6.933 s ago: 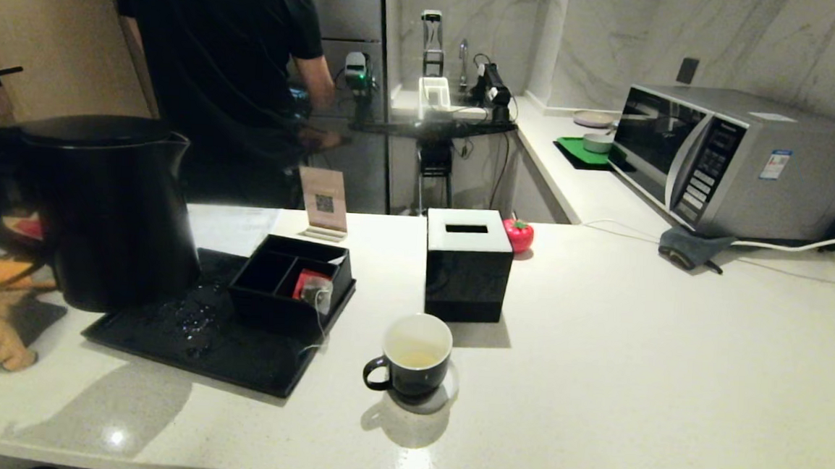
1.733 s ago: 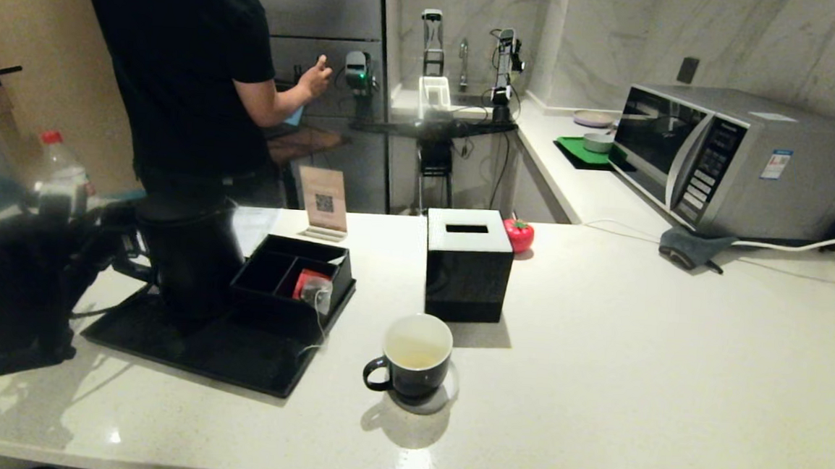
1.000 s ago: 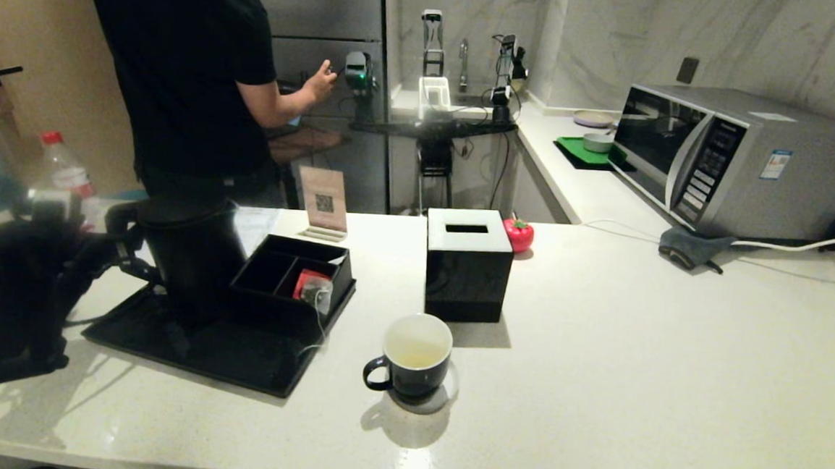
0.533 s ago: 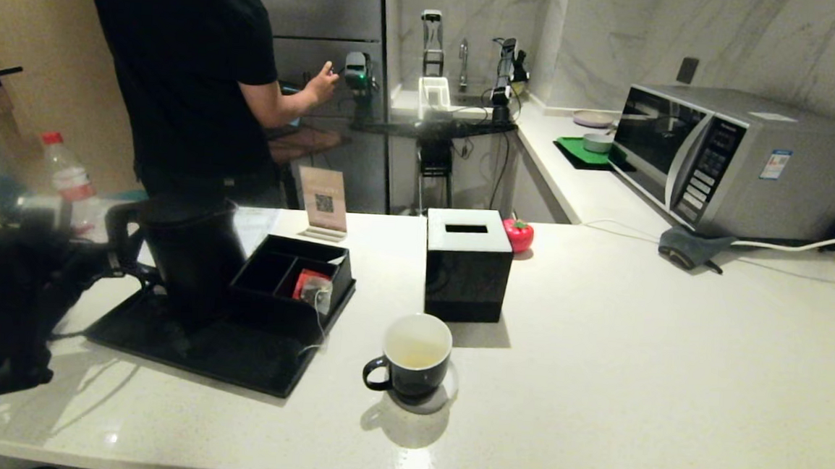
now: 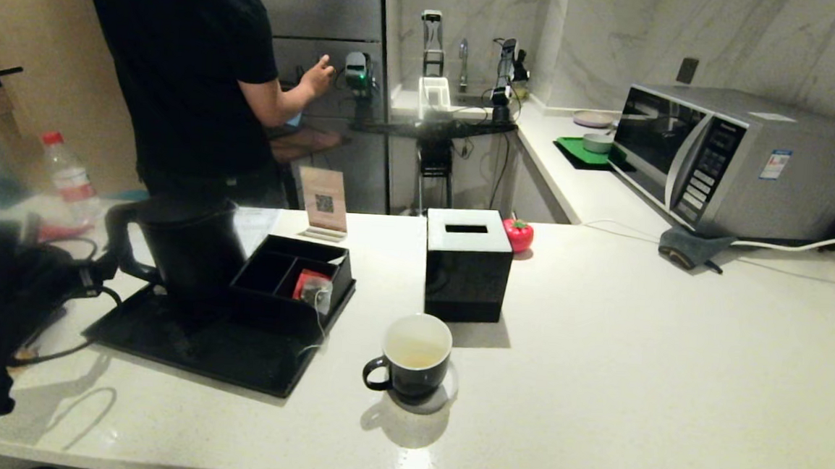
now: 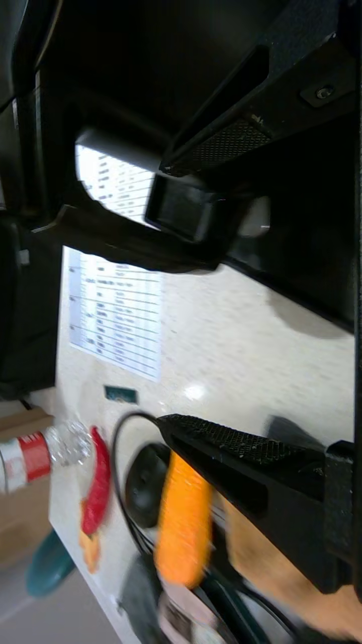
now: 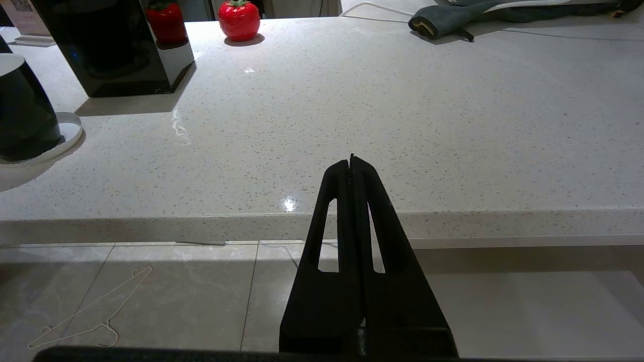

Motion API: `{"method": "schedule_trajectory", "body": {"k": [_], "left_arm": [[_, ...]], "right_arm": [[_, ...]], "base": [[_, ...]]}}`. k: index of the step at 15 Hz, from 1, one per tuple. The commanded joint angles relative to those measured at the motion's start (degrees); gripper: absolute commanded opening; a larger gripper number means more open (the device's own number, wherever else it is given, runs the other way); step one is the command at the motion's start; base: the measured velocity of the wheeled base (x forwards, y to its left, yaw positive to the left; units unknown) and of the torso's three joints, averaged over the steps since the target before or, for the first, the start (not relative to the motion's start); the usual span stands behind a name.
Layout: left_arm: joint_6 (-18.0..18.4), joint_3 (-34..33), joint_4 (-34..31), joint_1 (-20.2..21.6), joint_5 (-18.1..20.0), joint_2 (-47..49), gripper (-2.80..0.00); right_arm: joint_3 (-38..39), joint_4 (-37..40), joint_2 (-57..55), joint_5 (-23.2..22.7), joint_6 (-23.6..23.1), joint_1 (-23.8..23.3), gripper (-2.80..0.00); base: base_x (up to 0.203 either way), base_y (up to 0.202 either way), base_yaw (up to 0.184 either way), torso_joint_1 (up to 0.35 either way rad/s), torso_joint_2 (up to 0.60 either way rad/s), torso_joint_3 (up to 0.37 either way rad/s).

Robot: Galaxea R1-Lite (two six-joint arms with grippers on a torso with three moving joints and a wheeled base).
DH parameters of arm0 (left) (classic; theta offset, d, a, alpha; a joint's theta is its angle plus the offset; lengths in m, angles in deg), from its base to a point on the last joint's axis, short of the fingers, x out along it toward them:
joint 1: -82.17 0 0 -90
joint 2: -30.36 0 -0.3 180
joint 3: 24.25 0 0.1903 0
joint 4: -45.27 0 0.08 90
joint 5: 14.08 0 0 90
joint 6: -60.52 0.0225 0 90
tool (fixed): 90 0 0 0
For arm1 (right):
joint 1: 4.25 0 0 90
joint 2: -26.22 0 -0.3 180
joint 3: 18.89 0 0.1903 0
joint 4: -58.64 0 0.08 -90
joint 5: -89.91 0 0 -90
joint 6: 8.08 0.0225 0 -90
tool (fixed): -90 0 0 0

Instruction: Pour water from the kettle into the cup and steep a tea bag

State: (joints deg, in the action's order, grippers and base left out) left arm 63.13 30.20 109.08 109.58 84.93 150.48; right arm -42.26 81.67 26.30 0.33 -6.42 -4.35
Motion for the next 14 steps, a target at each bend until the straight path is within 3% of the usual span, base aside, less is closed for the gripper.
{"method": "schedule_trajectory", "body": {"k": [1,5,6,11,14], "left_arm": [[0.03,-4.34,2.78,0.86,0.04,-4.44,0.00],[0.03,-10.37,2.78,1.65,0.04,-9.93,0.00],[0.03,-11.98,2.78,1.96,0.04,-11.40,-2.80],[-0.22,-19.57,2.78,2.37,0.15,-19.27,-2.80],[-0.26,-21.48,2.78,2.29,4.50,-23.68,-2.80]], "right_arm": [[0.00,-0.02,-0.07,0.08,0.01,0.01,-2.80],[0.00,-0.02,-0.07,0.02,0.01,0.01,-2.80],[0.00,-0.10,-0.07,0.02,0.01,0.01,-2.80],[0.00,-0.02,-0.07,0.02,0.01,0.01,-2.80],[0.00,-0.02,-0.07,0.02,0.01,0.01,-2.80]], "base": [[0.000,0.000,0.000,0.000,0.00,0.000],[0.000,0.000,0.000,0.000,0.00,0.000],[0.000,0.000,0.000,0.000,0.00,0.000],[0.000,0.000,0.000,0.000,0.00,0.000],[0.000,0.000,0.000,0.000,0.00,0.000]]}}
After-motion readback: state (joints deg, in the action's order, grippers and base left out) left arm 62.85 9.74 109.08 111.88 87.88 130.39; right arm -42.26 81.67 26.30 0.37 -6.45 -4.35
